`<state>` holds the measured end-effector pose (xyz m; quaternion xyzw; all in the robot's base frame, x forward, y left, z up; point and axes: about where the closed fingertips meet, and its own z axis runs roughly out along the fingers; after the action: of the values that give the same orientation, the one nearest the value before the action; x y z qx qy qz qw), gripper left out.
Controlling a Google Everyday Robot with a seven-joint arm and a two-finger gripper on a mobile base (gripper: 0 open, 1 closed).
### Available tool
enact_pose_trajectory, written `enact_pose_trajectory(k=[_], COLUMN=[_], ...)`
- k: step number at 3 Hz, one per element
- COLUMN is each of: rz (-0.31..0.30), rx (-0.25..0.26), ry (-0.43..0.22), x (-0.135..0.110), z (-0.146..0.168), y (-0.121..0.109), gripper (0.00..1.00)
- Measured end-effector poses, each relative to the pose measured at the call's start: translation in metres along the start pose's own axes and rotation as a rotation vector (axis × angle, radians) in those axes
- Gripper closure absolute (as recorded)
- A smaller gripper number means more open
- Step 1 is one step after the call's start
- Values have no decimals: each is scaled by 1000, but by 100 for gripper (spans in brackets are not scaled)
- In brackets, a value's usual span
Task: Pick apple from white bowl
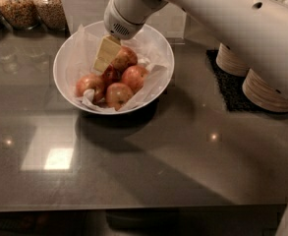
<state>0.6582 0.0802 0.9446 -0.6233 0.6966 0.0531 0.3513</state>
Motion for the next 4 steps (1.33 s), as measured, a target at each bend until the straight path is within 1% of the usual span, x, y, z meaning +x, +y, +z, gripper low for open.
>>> enact_pose_trajectory(k=[1, 2, 3, 4], rz=[33, 49, 49, 49], rx=[-38, -23, -22, -22], ry=[57, 60, 60, 60], x=[15, 22, 22, 22], z=[-25, -18, -18, -18], y=[32, 25, 25, 25], gripper=[0, 0, 0, 18])
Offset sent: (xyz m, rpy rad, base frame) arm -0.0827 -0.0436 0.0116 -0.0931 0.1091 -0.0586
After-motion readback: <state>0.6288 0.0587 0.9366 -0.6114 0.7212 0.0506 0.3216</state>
